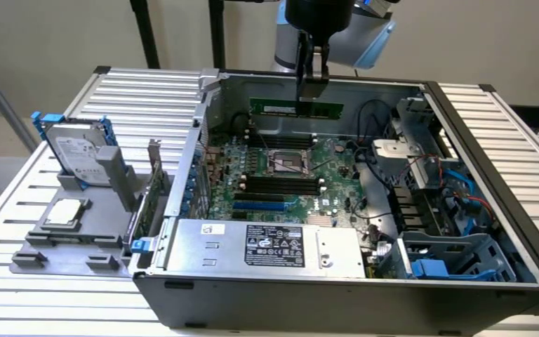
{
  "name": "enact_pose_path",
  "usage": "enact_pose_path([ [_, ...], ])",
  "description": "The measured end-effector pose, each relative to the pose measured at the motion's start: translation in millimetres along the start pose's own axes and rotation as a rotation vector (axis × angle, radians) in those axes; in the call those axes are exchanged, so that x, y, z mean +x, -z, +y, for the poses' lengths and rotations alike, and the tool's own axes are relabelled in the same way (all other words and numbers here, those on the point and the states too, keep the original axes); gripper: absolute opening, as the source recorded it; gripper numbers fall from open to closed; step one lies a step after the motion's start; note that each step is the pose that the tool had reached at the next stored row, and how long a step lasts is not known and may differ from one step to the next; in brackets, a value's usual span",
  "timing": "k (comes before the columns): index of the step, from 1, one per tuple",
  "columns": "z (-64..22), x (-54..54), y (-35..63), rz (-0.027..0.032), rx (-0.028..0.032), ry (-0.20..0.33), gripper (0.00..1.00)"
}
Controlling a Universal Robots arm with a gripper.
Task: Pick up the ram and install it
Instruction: 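Insert the ram into the slot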
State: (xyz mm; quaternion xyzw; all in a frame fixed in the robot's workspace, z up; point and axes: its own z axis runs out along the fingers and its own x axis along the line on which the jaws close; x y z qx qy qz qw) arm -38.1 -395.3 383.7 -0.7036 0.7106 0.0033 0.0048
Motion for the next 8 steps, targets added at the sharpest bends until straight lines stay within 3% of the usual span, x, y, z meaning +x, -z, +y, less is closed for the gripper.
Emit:
enact_pose_path([
  [3, 0.1, 0.0, -0.5, 0.0000, 0.0001, 0.000, 0.14],
  [8, 4.8, 0.2, -9.5, -0.0004, 0.0025, 0.000, 0.14],
])
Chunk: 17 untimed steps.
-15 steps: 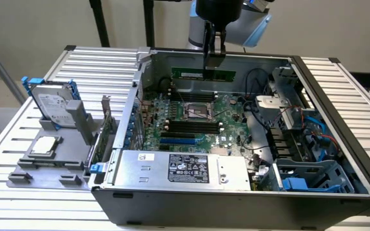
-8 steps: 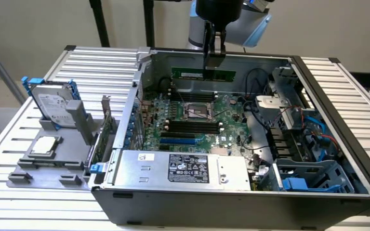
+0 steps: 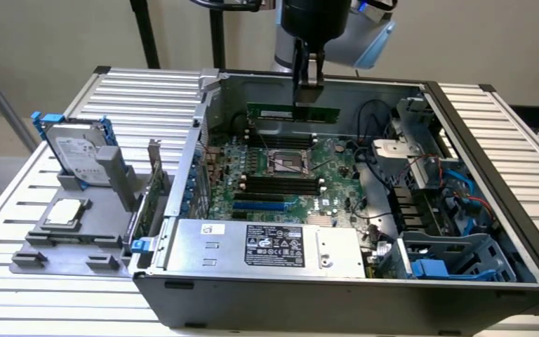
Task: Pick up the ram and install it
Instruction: 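Insert the ram into the slot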
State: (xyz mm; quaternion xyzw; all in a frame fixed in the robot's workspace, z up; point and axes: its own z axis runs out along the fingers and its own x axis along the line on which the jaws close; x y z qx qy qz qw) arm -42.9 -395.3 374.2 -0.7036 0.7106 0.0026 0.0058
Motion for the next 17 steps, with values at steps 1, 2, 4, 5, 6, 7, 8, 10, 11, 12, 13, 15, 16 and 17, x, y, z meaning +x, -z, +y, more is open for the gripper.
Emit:
enact_pose_path([
  [1, 0.6, 0.0, -1.7, 0.0001, 0.0000, 0.000, 0.14],
  [2, 1.0, 0.1, -3.5, 0.0001, -0.0001, 0.000, 0.14],
  [4, 1.0, 1.6, -7.2, 0.0000, 0.0000, 0.000, 0.14],
  [5, 1.0, 2.3, -9.0, 0.0000, 0.0000, 0.000, 0.14],
  [6, 1.1, 2.9, -10.7, 0.0001, -0.0001, 0.000, 0.14],
  [7, 1.0, 3.6, -12.5, 0.0000, 0.0000, 0.001, 0.14],
  [8, 1.0, 4.4, -14.5, 0.0001, -0.0001, 0.001, 0.14],
  [10, 1.0, 6.2, -18.1, 0.0000, 0.0000, 0.001, 0.14],
  [11, 1.0, 7.0, -19.9, 0.0000, -0.0001, 0.001, 0.14],
  [12, 1.0, 7.9, -21.7, 0.0000, -0.0001, 0.001, 0.14],
  [13, 1.0, 8.8, -23.5, 0.0001, -0.0001, 0.001, 0.14],
  [15, 0.9, 10.3, -27.0, 0.0000, -0.0001, 0.001, 0.14],
  [16, 0.6, 10.8, -28.8, 0.0001, -0.0001, 0.001, 0.14],
  [17, 0.2, 11.2, -30.6, 0.0000, -0.0001, 0.001, 0.14],
])
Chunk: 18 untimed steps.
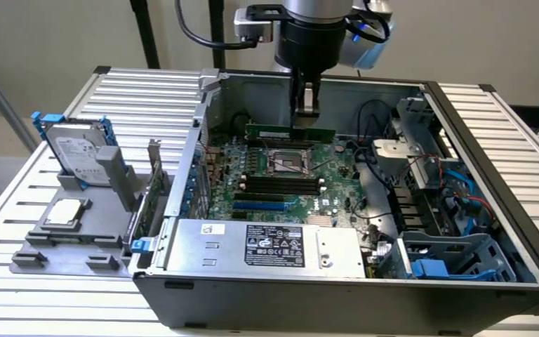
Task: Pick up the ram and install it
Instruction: 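Insert the ram into the slot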
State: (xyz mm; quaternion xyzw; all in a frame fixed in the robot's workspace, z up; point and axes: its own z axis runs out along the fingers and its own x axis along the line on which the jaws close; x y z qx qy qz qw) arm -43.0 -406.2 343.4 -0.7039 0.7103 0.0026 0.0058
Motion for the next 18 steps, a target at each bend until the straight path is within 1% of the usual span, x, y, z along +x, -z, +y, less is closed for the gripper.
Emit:
enact_pose_path([
  [8, -5.6, 3.1, -14.5, 0.0001, 0.0000, 0.000, 0.14],
  [18, -6.1, 3.7, -32.9, 0.0001, 0.0000, 0.000, 0.14],
])
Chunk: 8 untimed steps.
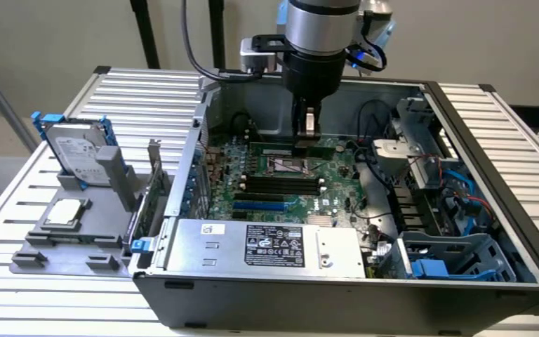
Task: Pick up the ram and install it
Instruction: 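Insert the ram into the slot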
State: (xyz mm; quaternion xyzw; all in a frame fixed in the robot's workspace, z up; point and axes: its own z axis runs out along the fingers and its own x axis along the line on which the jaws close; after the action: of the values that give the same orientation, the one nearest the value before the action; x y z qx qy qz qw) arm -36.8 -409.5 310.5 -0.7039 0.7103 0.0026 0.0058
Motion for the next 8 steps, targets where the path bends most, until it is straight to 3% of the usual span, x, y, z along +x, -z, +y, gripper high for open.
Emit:
enact_pose_path([
  [8, 0.7, -1.9, -14.4, 0.0000, 0.0000, 0.000, 0.14],
])
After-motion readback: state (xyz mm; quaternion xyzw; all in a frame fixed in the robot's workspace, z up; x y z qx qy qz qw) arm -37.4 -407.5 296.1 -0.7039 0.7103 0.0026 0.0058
